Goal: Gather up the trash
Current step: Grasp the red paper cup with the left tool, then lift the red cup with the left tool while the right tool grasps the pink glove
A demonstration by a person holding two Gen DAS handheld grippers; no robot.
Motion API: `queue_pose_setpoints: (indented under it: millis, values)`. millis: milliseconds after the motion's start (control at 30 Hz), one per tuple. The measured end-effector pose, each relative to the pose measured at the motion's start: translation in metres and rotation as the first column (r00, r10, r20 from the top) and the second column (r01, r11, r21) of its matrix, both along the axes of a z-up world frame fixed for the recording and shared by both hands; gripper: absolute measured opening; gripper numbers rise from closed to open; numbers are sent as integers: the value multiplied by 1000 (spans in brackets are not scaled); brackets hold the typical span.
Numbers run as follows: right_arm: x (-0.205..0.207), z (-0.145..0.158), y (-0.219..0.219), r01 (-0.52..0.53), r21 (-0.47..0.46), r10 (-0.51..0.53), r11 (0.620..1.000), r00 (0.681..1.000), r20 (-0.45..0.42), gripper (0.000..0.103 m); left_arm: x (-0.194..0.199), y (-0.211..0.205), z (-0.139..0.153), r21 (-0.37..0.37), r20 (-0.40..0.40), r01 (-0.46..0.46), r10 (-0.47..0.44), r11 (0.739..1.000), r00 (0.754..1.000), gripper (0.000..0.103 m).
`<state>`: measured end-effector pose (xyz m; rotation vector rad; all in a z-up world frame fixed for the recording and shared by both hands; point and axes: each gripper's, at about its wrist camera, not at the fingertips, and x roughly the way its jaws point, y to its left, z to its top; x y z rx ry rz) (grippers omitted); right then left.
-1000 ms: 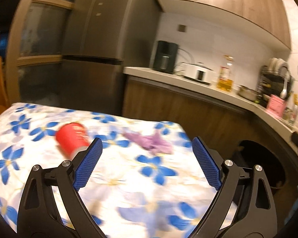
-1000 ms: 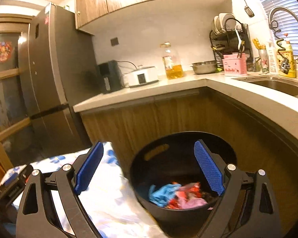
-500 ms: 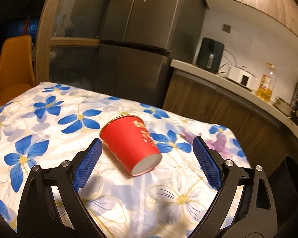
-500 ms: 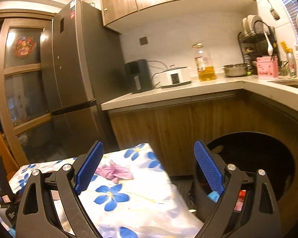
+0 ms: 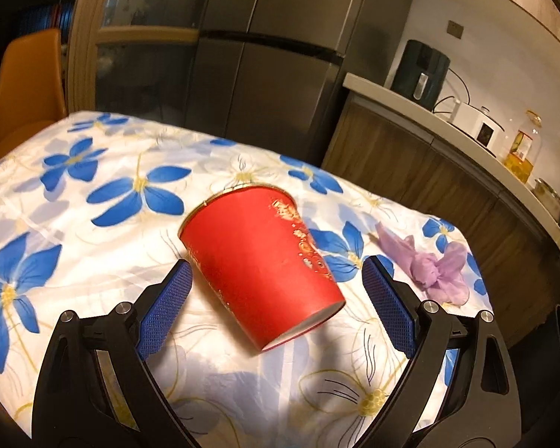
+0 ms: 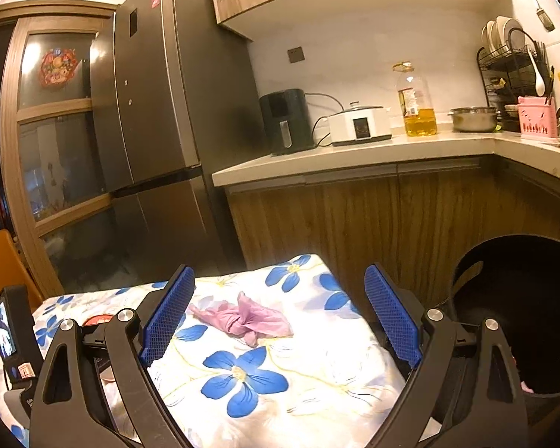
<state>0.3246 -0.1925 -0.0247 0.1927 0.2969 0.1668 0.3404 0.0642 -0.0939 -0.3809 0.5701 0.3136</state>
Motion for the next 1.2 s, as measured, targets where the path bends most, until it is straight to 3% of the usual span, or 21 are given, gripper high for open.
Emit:
queue_pose_setpoints:
  millis: [167, 400, 800, 1200]
  values:
    - [7, -6, 7, -13, -12, 12, 1000, 1000, -12, 89, 8, 7, -10, -52, -39, 13, -15, 999, 999, 78]
    - [16, -12, 16, -25, -29, 25, 999, 999, -32, 89, 9, 11, -16, -94, -36, 30, -33, 995, 999, 60]
    - [43, -32, 24, -42, -44, 37, 998, 993, -110, 83, -5, 17, -15, -130, 39, 54, -49, 990, 998, 59]
    - [98, -52, 56, -79, -83, 61, 993, 978, -201, 68, -33, 11, 3, -75, 160, 93, -80, 993, 984, 59]
